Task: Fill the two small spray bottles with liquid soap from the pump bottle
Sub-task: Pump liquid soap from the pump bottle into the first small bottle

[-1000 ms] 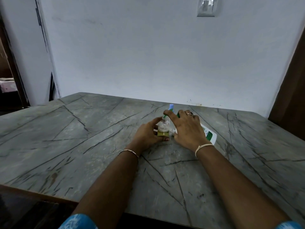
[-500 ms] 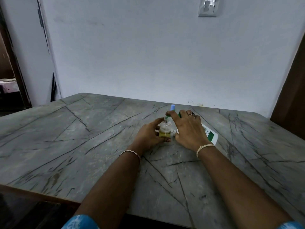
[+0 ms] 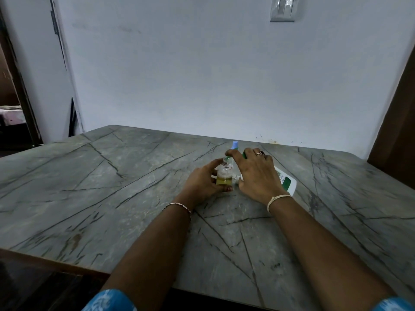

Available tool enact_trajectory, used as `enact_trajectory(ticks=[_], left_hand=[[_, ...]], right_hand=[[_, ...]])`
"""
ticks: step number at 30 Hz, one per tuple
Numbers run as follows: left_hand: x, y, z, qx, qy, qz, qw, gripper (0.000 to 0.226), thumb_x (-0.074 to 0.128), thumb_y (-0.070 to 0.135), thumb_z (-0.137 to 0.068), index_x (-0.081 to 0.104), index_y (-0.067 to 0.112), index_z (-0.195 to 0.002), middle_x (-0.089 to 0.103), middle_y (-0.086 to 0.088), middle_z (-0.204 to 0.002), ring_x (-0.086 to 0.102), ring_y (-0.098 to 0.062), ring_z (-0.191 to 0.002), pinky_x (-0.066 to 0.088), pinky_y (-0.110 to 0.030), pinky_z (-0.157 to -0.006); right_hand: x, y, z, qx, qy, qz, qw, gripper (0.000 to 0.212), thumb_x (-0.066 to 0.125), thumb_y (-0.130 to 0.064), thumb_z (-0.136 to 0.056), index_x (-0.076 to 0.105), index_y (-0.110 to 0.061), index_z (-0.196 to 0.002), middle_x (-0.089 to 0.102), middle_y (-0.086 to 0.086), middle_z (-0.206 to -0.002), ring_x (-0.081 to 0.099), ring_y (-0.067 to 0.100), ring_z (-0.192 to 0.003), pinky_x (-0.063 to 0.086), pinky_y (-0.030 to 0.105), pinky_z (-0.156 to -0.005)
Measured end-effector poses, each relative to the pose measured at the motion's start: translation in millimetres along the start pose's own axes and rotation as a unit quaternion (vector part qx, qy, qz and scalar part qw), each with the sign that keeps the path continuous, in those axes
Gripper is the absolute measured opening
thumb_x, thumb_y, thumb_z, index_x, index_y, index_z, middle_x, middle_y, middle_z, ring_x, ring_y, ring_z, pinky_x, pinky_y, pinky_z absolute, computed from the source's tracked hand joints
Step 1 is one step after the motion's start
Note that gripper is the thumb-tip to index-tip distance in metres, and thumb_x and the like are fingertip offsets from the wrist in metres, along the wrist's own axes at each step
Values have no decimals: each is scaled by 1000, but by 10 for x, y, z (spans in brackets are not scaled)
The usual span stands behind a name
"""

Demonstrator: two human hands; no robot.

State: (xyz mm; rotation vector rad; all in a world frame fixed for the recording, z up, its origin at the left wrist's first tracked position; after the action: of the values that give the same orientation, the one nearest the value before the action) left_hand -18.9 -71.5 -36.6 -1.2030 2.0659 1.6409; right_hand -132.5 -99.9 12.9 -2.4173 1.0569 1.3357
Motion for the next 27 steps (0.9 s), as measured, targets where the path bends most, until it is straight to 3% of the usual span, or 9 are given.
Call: enact_trajectory(ticks=[4, 27], left_hand=[[13, -12, 0, -2, -4, 8, 1000, 91, 84, 29, -69, 33, 28, -145, 62, -5, -127, 66, -17, -101, 52, -32, -93], [-3, -21, -20, 10, 20, -26, 999, 87, 82, 38, -69, 37, 30, -143, 66, -2, -122, 67, -14, -98, 53, -31, -90]], right_hand=[[6, 4, 17, -4, -2, -5, 1000, 72, 62, -24, -80, 23, -33, -140, 51, 8, -119, 47, 29, -113, 39, 44, -94], [18, 59, 26, -8, -14, -24, 1000, 75, 62, -31, -81, 21, -36, -144, 52, 8, -118, 46, 28, -114, 39, 44, -95]])
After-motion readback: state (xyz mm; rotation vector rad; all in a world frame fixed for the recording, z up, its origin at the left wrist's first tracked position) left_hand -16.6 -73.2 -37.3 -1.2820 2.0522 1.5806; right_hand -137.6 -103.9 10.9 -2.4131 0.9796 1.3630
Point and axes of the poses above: each hand's wrist, its own z-axis away from the middle knuckle, its own x-axis out of the palm, y = z × x, the point moved 9 cm from there along -z, towards the middle knuckle
